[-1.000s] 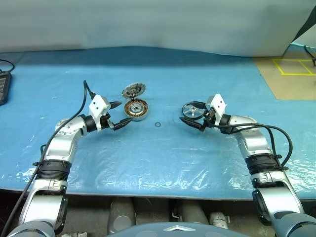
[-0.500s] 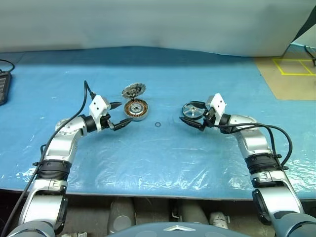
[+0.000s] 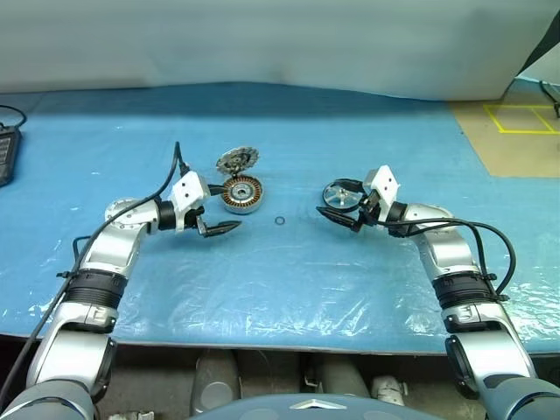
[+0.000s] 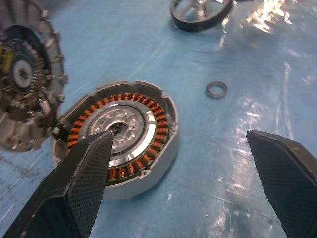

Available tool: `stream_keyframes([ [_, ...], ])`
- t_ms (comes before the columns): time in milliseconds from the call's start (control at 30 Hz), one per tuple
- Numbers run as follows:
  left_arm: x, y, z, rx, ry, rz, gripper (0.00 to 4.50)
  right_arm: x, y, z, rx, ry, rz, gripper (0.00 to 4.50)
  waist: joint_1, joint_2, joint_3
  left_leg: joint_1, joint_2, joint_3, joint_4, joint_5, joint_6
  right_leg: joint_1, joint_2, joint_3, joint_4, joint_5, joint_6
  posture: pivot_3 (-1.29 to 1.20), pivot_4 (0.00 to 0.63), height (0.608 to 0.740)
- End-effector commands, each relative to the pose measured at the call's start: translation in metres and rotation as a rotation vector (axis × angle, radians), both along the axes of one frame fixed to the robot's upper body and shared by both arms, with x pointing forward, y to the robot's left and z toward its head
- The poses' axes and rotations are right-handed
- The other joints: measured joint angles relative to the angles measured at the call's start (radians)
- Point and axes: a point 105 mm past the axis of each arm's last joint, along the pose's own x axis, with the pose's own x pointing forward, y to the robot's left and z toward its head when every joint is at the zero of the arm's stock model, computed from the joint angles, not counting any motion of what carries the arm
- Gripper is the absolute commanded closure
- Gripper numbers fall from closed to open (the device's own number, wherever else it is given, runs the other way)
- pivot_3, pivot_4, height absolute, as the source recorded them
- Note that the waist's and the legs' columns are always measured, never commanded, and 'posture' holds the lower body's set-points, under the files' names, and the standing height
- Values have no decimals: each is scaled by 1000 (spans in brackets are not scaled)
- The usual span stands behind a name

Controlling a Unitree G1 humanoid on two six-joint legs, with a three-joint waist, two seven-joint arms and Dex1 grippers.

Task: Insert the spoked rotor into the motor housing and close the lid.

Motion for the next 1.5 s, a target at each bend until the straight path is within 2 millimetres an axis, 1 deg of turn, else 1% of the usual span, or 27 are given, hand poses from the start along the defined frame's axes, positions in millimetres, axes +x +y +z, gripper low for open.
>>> stream_keyframes([
  [33, 4, -3, 20, 132, -87, -136, 0, 0, 1, 12, 14, -60, -4, 32, 1, 0, 0, 0, 0, 0, 0, 0, 0, 0, 0, 0, 0, 0, 0, 0, 150, 740],
  [167, 14, -9, 34, 256, -149, -246, 0, -2, 5, 9, 23, -59, -2, 32, 4, 0, 0, 0, 0, 0, 0, 0, 0, 0, 0, 0, 1, 0, 0, 0, 150, 740],
  [233, 19, -13, 38, 311, -171, -290, 0, -3, 6, 8, 26, -58, -1, 32, 5, 0, 0, 0, -1, 0, 0, 0, 0, 0, 0, 0, 0, 0, 0, 0, 150, 740],
  [333, 25, -18, 38, 453, -199, -385, 0, -2, 5, 10, 33, -67, -15, 32, 8, 0, 0, 0, -1, -1, 0, 0, 0, 0, -1, 0, 1, 0, 0, 0, 150, 740],
  [400, 27, -19, 37, 509, -200, -425, 0, -1, 3, 11, 34, -72, -23, 32, 7, 0, 0, 0, -1, -1, 0, 0, -1, 0, -1, 0, 1, 0, 1, 0, 150, 740],
  [567, 34, -18, 32, 611, -205, -450, 0, -4, 2, 9, 37, -72, -35, 32, 8, 0, 0, 0, -1, -1, 0, 0, -1, 0, 0, -1, 1, 2, 4, 0, 150, 740],
  [700, 40, -21, 34, 630, -216, -433, 0, -7, 0, 6, 40, -68, -49, 32, 21, 0, 0, -1, -1, -2, 0, 0, -1, 0, 0, -1, 1, 3, 4, 0, 150, 740],
  [800, 42, -23, 32, 650, -214, -426, 0, -7, -1, 6, 40, -68, -52, 32, 27, 0, 0, -1, -1, -2, 0, 0, -1, 0, -1, -1, 1, 3, 4, 0, 150, 740],
  [933, 45, -25, 30, 663, -215, -411, 0, -7, 0, 7, 40, -70, -56, 32, 27, 0, 0, -1, -1, -2, 0, 0, -1, 0, -1, -1, 1, 3, 4, 0, 150, 740],
  [1233, 51, -27, 17, 719, -202, -364, 0, -6, 0, 9, 41, -74, -59, 32, 27, 0, 0, -2, -2, -3, 0, 0, -1, 0, -1, -1, 1, 3, 5, 0, 150, 740],
  [1500, 56, -29, 14, 734, -206, -332, 0, -6, -2, 8, 39, -75, -65, 32, 27, 0, 0, -2, -2, -3, 0, 0, -1, 0, -1, -2, 1, 3, 5, 0, 150, 740],
])
